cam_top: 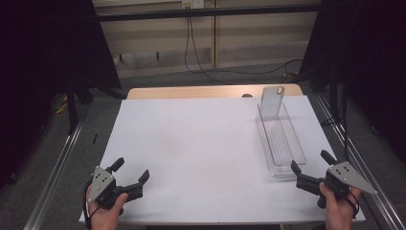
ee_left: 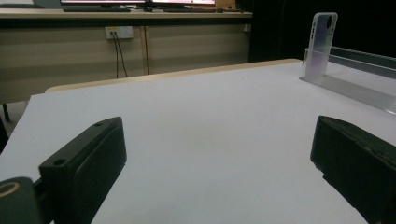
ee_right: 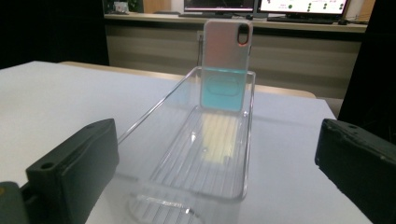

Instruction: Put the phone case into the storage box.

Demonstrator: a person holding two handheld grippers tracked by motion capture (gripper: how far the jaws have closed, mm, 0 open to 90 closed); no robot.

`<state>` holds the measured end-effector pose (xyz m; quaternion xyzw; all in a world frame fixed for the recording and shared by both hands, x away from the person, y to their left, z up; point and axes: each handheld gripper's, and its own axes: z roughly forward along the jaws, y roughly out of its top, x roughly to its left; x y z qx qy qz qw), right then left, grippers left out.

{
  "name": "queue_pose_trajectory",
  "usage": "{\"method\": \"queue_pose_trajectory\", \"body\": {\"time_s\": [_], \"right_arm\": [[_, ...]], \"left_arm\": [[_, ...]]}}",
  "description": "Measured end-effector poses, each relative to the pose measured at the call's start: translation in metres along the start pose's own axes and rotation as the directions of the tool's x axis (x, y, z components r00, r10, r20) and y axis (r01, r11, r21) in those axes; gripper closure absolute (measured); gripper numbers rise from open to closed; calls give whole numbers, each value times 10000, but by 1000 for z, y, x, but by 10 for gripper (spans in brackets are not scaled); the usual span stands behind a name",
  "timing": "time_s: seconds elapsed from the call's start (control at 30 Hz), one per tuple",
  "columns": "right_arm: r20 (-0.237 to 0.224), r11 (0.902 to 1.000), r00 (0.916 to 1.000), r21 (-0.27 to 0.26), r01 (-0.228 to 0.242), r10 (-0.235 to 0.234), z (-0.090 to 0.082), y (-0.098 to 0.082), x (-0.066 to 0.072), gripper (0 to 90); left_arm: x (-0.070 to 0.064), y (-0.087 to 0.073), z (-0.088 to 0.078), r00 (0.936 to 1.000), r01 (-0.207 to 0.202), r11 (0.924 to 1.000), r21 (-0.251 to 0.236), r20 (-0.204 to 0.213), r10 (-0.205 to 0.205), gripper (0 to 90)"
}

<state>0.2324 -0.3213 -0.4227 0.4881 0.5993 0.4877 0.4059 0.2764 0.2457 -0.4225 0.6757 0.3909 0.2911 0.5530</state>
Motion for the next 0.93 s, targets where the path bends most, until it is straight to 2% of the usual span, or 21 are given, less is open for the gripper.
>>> {"method": "queue_pose_trajectory", "body": {"time_s": [0.07, 0.2, 0.27, 0.4, 0.47, 0.57, 0.87, 0.93], "right_arm": [[-92, 10000, 9999, 69, 55, -55, -2, -3, 1, 0], [111, 9995, 9996, -142, 280, -278, -8, -9, 4, 0], [137, 9996, 9997, -174, 214, -212, -10, -12, 4, 0], [255, 9998, 9996, -127, 149, -146, -12, -17, 2, 0], [237, 9999, 9997, -84, 98, -96, -14, -18, 2, 0], [119, 9993, 9995, -232, 299, -297, -17, -19, 3, 0], [351, 9998, 9992, 30, 183, -184, -18, -20, 4, 0], [241, 10000, 9997, 50, -38, 37, -17, -20, 4, 0]], "left_arm": [[-1, -1, -1, 10000, -59, 10000, 9, 11, 59, 33], [-1, -4, -4, 9998, -216, 9996, 202, 22, 216, 31], [-1, -5, -6, 9999, -122, 9998, 173, -38, 123, 31], [1, -8, -5, 9992, -251, 9991, 354, -292, 261, 34], [2, -7, -7, 9983, -303, 9993, 226, -490, 313, 40], [3, -8, -6, 9990, 63, 9998, 205, -445, -53, 38], [3, -7, -2, 9990, 278, 9994, 203, -350, -271, 37], [3, -7, -2, 9988, 393, 9991, 128, -312, -389, 35]]}}
